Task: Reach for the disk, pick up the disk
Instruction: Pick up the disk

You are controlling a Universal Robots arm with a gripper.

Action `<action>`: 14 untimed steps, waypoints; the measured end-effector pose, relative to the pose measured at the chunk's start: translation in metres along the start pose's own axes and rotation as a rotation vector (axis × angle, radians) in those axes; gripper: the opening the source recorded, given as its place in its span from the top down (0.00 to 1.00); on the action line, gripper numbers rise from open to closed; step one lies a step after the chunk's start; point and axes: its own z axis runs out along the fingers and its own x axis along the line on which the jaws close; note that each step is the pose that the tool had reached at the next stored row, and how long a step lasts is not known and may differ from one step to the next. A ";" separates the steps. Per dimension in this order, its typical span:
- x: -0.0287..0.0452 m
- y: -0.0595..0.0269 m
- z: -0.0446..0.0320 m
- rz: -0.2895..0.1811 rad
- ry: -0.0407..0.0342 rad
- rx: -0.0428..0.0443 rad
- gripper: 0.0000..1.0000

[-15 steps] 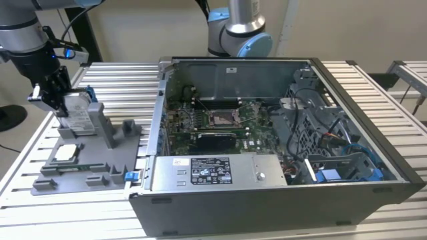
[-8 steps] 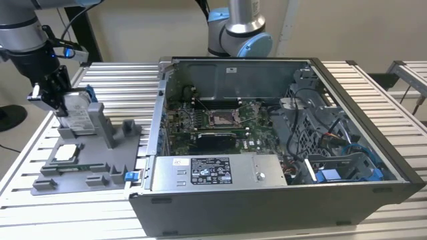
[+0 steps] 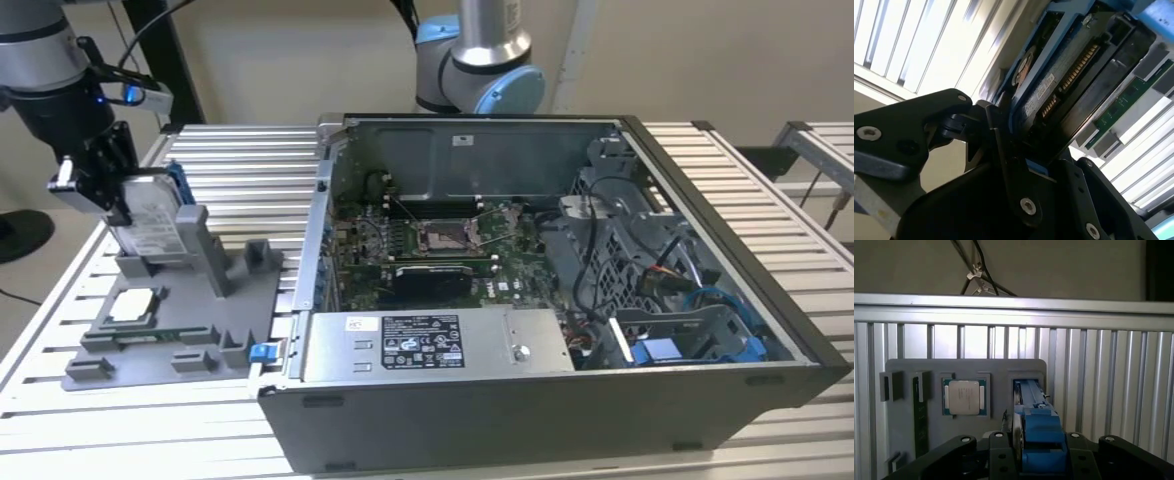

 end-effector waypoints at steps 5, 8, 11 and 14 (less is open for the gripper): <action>0.0000 0.0000 -0.0082 0.000 0.0000 0.0000 1.00; -0.0001 0.0001 -0.0127 0.000 -0.0001 0.0001 1.00; -0.0001 0.0001 -0.0163 0.000 0.0000 0.0000 1.00; -0.0001 0.0001 -0.0200 0.000 0.0000 -0.0001 1.00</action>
